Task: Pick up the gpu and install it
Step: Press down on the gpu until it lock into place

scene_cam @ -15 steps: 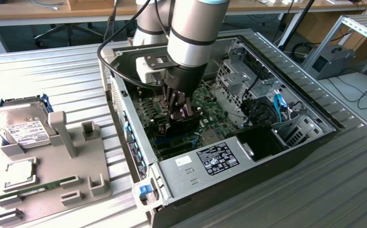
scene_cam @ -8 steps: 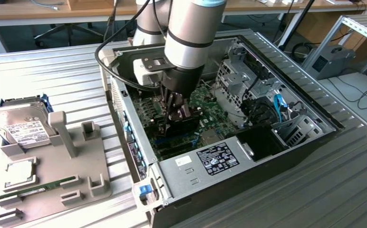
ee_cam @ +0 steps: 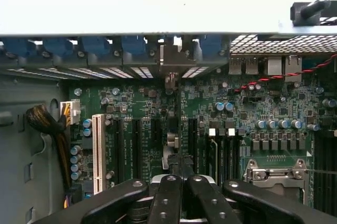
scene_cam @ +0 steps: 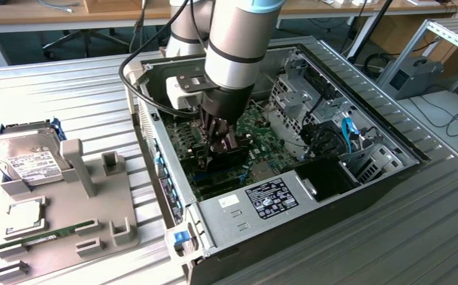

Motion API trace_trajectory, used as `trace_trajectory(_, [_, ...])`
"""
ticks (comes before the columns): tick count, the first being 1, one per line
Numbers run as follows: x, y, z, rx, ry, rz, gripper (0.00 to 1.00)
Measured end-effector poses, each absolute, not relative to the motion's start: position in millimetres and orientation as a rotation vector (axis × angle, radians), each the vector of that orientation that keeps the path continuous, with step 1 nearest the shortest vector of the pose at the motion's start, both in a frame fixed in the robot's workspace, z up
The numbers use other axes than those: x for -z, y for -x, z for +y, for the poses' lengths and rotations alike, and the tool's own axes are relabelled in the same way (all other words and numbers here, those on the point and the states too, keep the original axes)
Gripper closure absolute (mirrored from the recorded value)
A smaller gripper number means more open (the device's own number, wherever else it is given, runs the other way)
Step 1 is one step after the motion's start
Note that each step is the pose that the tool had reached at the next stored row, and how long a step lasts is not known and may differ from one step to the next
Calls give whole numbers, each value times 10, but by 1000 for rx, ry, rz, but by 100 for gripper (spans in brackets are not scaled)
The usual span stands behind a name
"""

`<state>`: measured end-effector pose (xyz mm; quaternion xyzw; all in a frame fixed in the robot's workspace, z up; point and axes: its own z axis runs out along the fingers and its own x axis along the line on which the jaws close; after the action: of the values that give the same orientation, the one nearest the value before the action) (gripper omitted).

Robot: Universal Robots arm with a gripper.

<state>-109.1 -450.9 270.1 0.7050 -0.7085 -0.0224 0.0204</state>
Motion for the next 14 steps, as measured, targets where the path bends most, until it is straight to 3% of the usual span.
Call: trace_trajectory(14, [-2755,988,-4526,70,-2191,-2194,89])
